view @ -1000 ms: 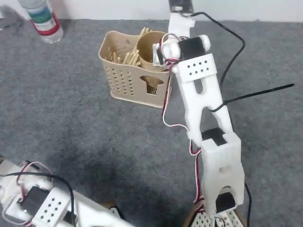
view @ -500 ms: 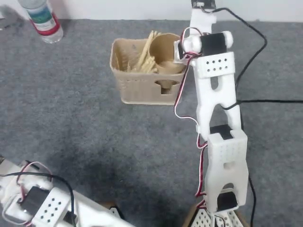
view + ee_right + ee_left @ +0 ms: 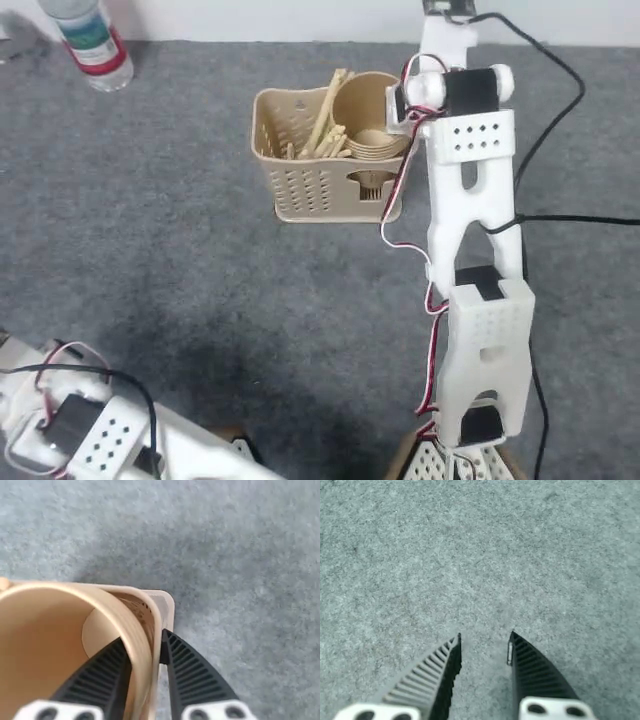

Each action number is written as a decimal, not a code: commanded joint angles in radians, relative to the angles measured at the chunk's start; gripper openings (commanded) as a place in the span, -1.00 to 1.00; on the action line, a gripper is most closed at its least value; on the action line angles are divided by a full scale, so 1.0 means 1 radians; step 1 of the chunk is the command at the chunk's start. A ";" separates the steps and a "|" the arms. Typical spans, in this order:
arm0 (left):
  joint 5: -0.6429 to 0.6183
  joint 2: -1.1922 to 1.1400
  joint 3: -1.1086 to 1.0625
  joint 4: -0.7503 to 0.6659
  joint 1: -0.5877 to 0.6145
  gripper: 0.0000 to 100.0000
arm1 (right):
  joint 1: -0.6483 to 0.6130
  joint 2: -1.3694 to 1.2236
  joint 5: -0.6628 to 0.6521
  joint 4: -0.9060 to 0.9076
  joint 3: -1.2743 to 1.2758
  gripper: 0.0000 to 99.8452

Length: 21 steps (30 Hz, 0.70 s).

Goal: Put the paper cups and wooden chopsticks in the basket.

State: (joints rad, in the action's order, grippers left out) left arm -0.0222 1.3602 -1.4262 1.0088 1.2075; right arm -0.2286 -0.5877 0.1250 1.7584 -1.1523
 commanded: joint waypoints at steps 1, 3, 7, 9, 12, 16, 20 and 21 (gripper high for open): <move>-0.011 0.012 0.005 0.000 0.000 -0.70 | 0.012 0.090 -0.005 0.036 0.011 -0.98; -0.011 0.012 0.005 0.000 0.000 -0.70 | 0.022 0.091 -0.005 0.036 0.012 -0.98; -0.011 0.012 0.005 0.000 -0.003 -0.70 | 0.061 0.097 -0.008 0.036 0.012 -0.98; -0.011 0.012 0.005 0.000 -0.003 -0.70 | 0.073 0.099 -0.011 0.036 0.011 -0.98; -0.011 0.012 0.005 0.000 -0.005 -0.70 | 0.071 0.122 -0.055 0.039 0.017 -0.80; -0.011 0.012 0.005 0.000 -0.003 -0.70 | 0.064 0.214 -0.057 0.039 0.029 -0.38; -0.011 0.012 0.005 0.000 -0.002 -0.70 | 0.030 0.318 -0.038 0.038 0.029 -0.13; -0.011 0.012 0.005 0.000 -0.002 -0.70 | 0.024 0.343 -0.040 0.038 0.029 -0.13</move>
State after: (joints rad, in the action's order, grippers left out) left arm -0.0222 1.3602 -1.4262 1.0088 1.2075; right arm -0.1780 -0.3621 0.0744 1.7584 -1.1185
